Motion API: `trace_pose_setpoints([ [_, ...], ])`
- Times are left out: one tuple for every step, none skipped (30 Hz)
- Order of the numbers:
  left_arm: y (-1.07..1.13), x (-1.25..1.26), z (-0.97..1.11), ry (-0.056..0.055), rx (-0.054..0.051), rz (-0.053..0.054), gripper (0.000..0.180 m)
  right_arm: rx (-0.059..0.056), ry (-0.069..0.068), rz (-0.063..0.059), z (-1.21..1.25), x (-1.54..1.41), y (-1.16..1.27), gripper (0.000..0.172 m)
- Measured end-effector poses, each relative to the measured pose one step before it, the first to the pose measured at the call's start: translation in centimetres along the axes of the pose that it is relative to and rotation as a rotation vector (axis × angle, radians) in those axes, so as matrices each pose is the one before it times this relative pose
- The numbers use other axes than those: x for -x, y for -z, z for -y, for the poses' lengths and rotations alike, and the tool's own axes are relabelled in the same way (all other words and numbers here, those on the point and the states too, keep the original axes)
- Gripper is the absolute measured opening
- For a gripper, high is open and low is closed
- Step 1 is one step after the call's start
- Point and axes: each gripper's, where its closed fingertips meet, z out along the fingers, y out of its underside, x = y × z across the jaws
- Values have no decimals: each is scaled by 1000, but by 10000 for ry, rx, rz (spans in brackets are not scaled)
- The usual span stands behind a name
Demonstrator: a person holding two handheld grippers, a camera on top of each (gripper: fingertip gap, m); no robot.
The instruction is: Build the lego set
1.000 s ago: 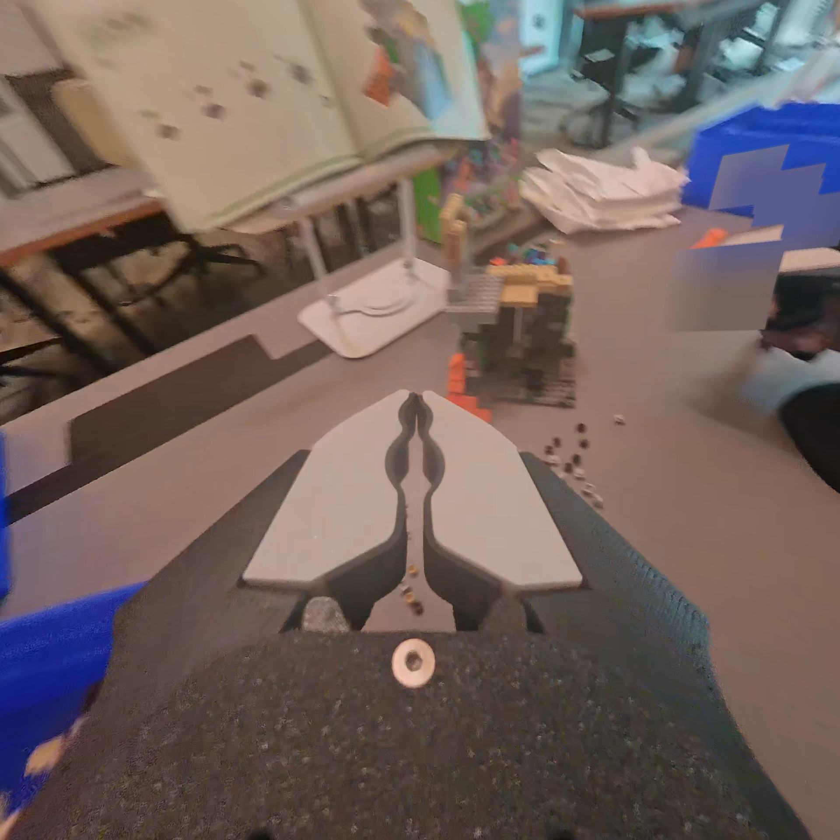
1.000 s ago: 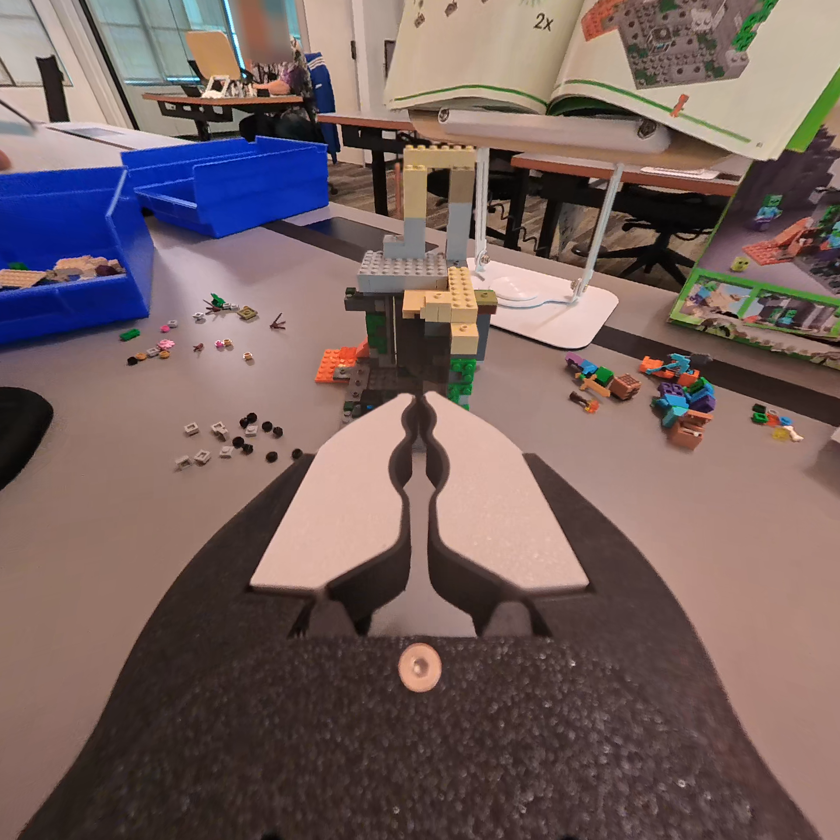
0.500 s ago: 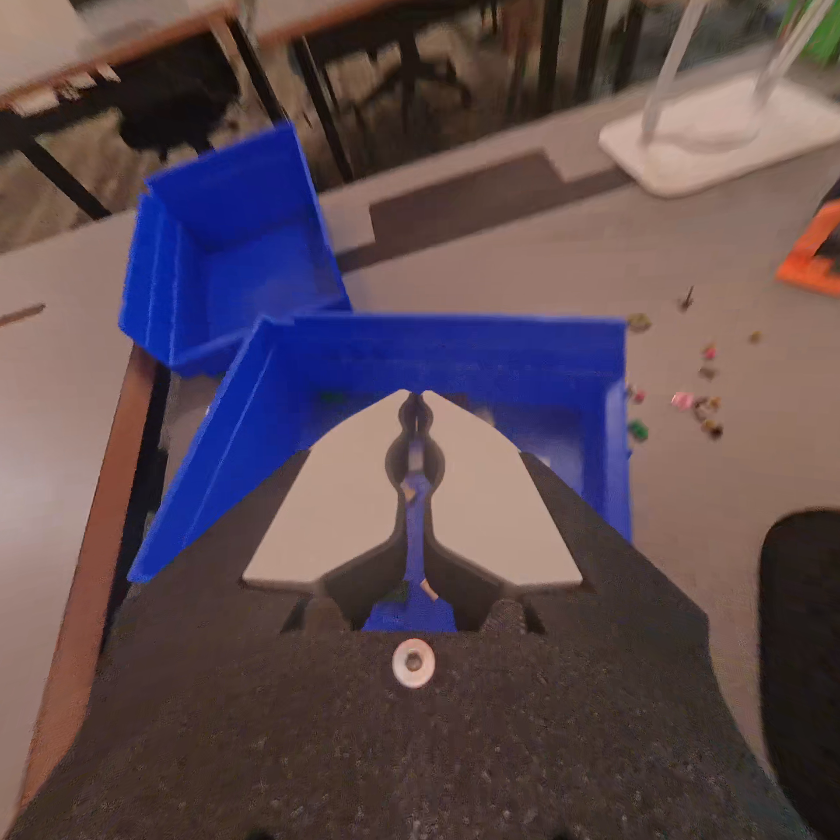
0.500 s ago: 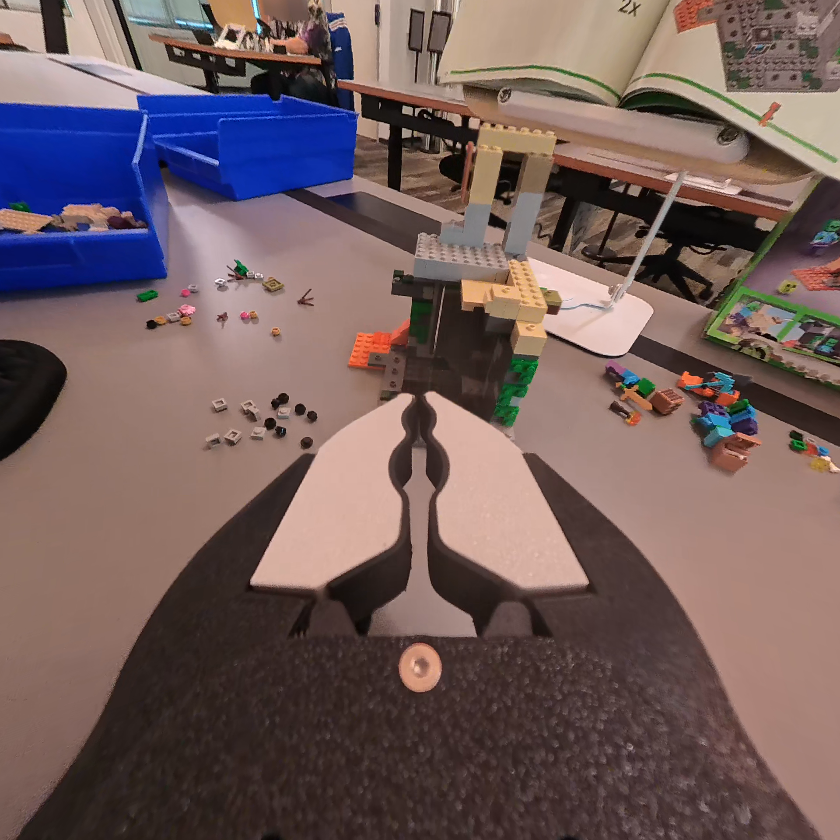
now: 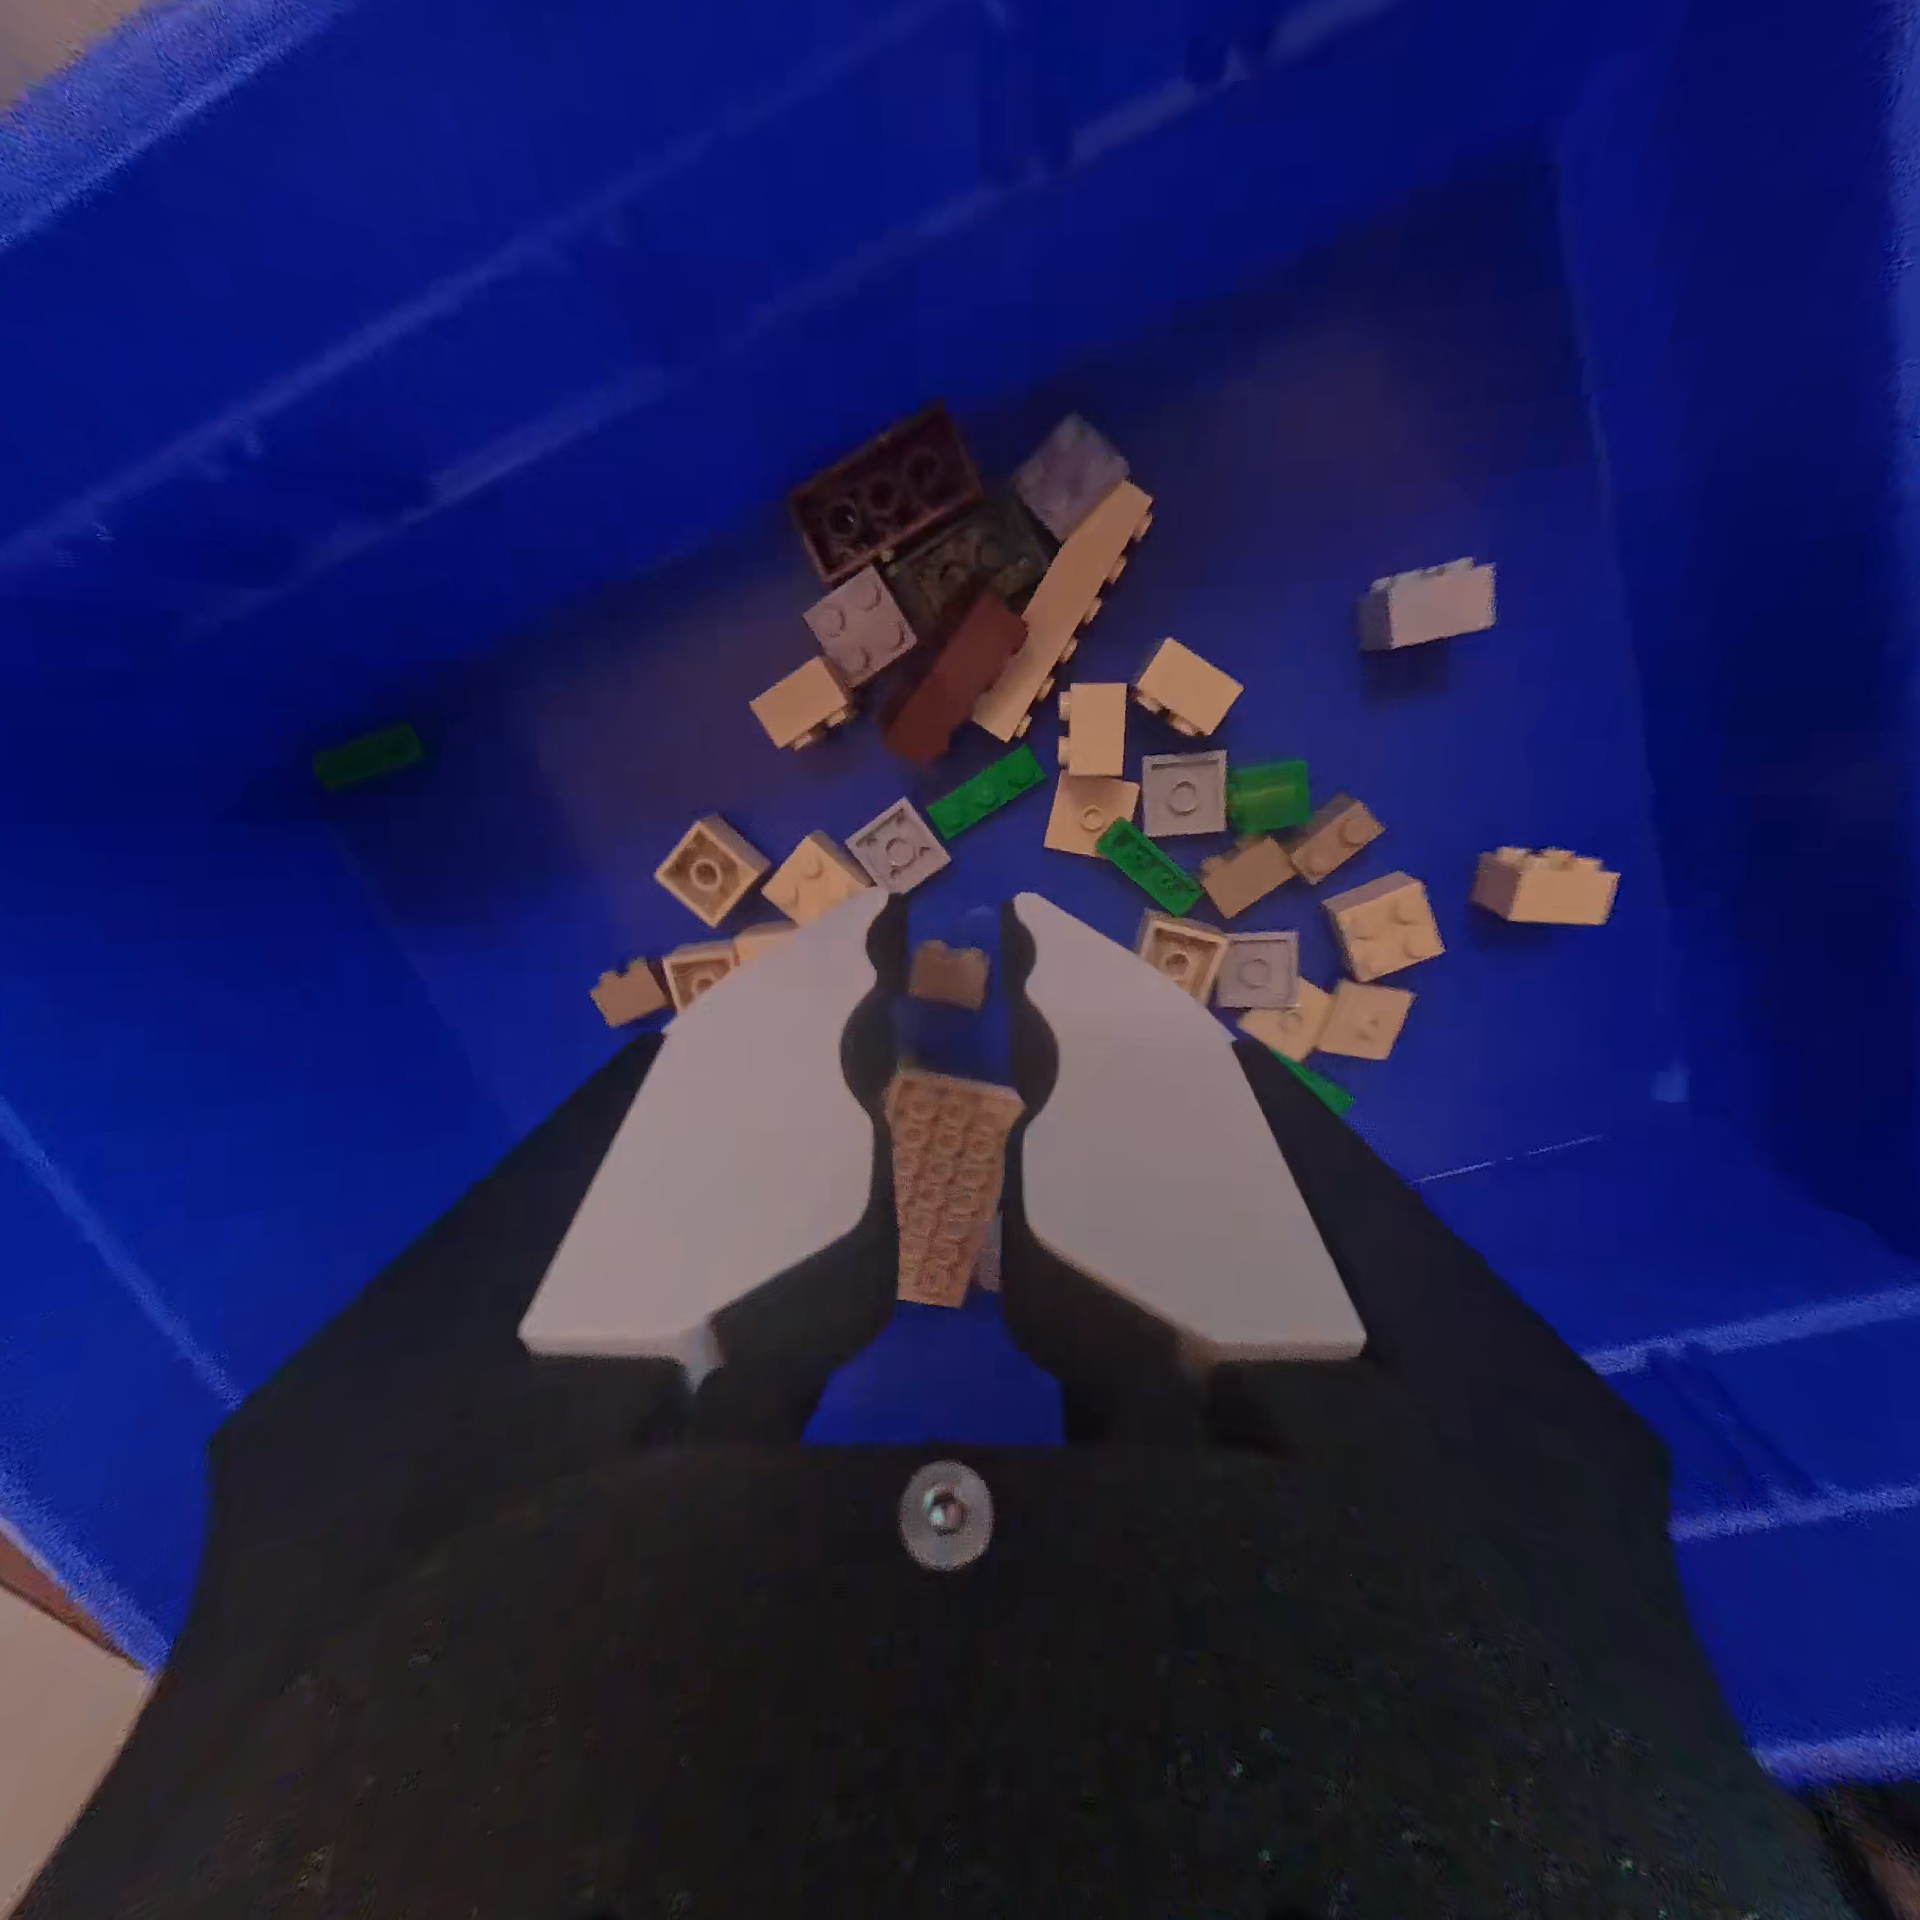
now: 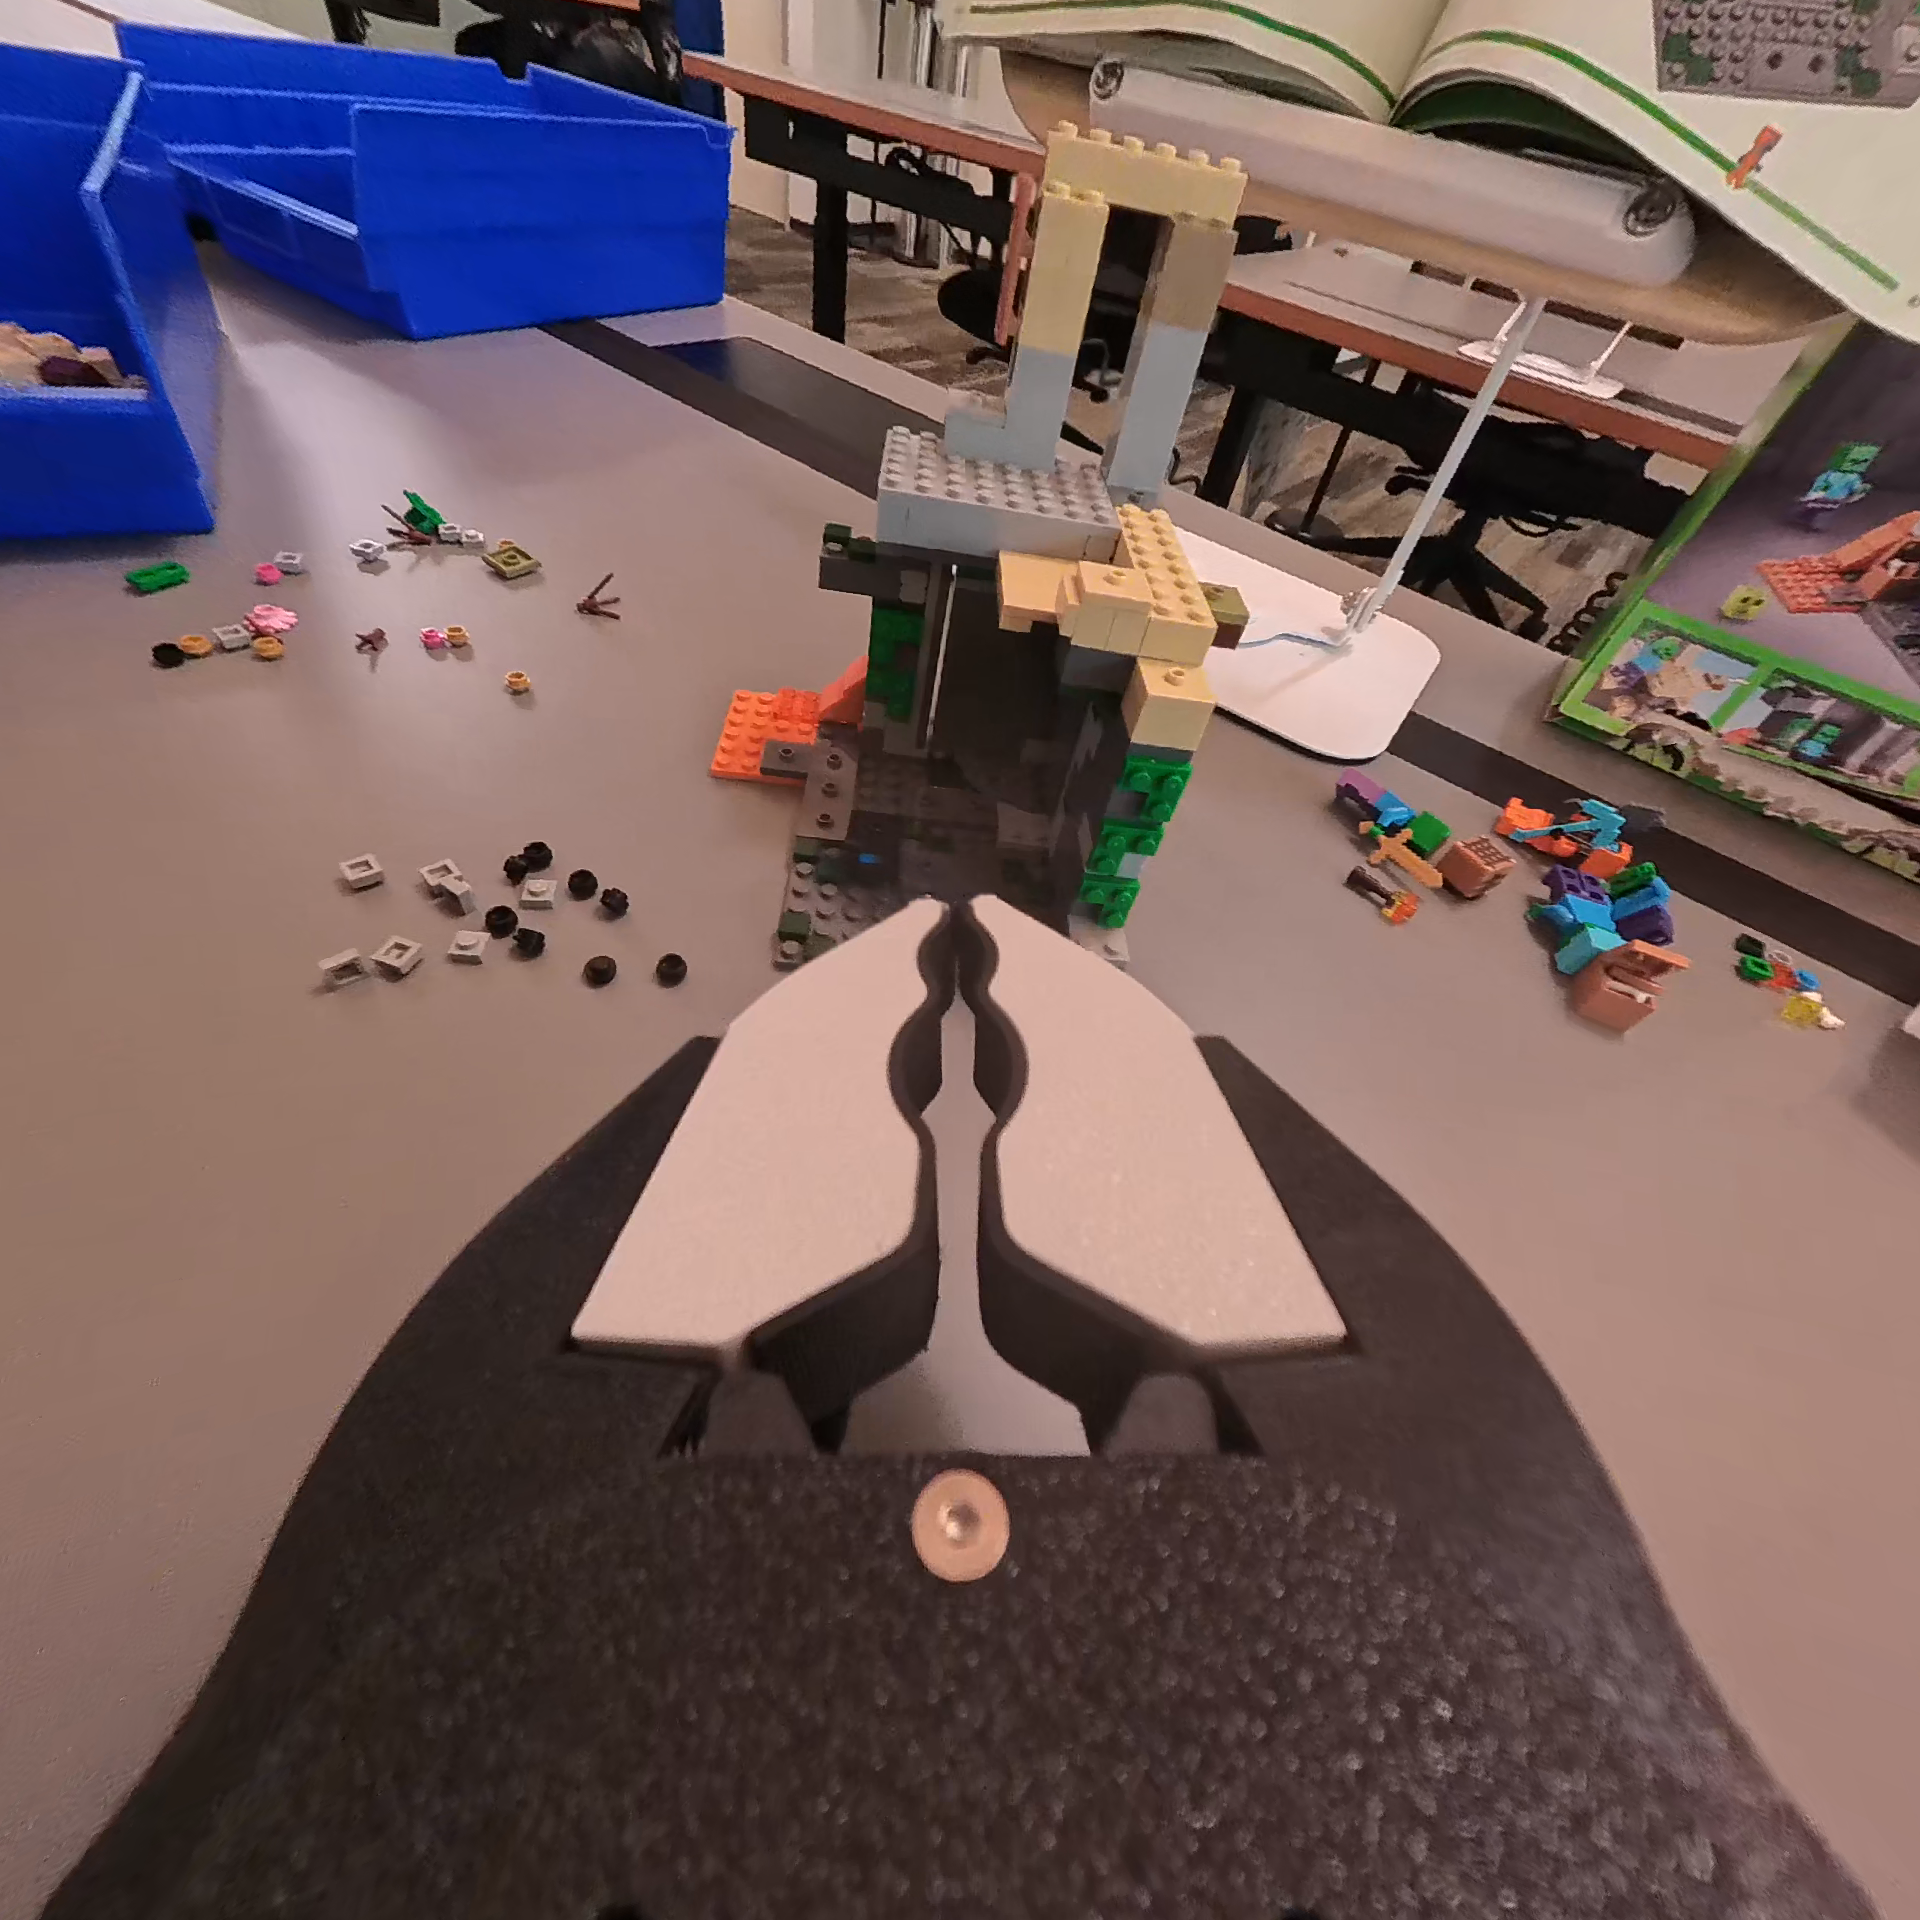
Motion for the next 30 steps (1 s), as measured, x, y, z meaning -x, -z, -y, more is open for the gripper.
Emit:
trace_pose_setpoints([
  [-515,126,-23,-388,253,-18,17,53,-11,-37,-132,-108,-73,0],
  [-468,50,32,-280,155,-98,17,57,-12,-36,-147,-104,-73,0],
  [-413,174,-66,-88,215,-57,18,46,-11,-33,-134,-89,-66,0],
  [-345,206,-91,-65,207,-23,18,44,-9,-24,-123,-75,-57,0],
  [-266,186,-43,-119,133,4,19,38,-1,-25,-117,-70,-46,0],
  [-207,186,-92,-109,131,16,20,27,6,-30,-82,-76,-16,0],
  [-169,174,-35,-62,88,12,22,17,0,-28,-67,-80,-2,0],
  [-135,109,31,-23,34,-10,22,9,-16,-21,-58,-74,-10,0],
  [-103,59,-14,-11,61,-30,23,16,-28,-15,-67,-77,-17,0],
  [-70,43,-22,-10,57,-16,23,22,-25,-10,-70,-69,-26,0],
  [-39,34,-9,-24,54,0,23,10,-14,-6,-35,-56,-18,0],
  [3,56,60,10,1,26,22,0,-9,2,-26,-37,-9,0],
  [-16,45,29,35,16,28,22,-4,-14,15,-8,-10,-14,0],
  [6,42,42,101,10,32,22,-8,-20,22,-5,-5,-12,0],
  [6,18,8,104,1,37,22,-13,-19,18,19,-8,-1,0],
  [62,85,-26,75,-19,106,21,-36,-5,17,57,13,37,0],
  [185,108,1,62,-85,134,21,-46,0,10,112,-3,65,0],
  [392,-179,209,144,-258,-50,22,-61,2,5,135,-15,108,0],
  [664,-241,463,205,-394,-50,22,-73,4,5,170,-37,132,0],
  [948,-325,799,153,-530,32,21,-64,-2,13,160,-23,138,0],
  [1143,-732,1275,64,-692,-70,21,-78,-5,19,187,-3,146,0],
  [1214,-1282,1834,-50,-874,-217,21,-105,-7,46,236,62,134,0],
  [1112,-1623,2350,-105,-1007,-241,22,-93,-5,106,243,196,90,0],
  [832,-2021,2672,-100,-1067,-378,21,-61,22,152,228,317,18,0],
  [433,-2389,2887,-99,-1111,-524,21,-55,80,178,251,438,-37,0],
  [-64,-2557,2854,-113,-1087,-582,22,-76,130,232,324,598,-76,0],
  [-558,-2643,2655,-112,-1006,-638,21,-94,149,319,392,793,-123,0],
  [-984,-2741,2386,-122,-979,-770,21,-87,144,395,439,943,-177,0],
  [-1358,-2524,2008,-63,-906,-782,21,-110,178,447,527,1060,-165,0],
  [-1648,-2169,1595,35,-850,-752,21,-181,252,438,697,1070,-127,2],
])
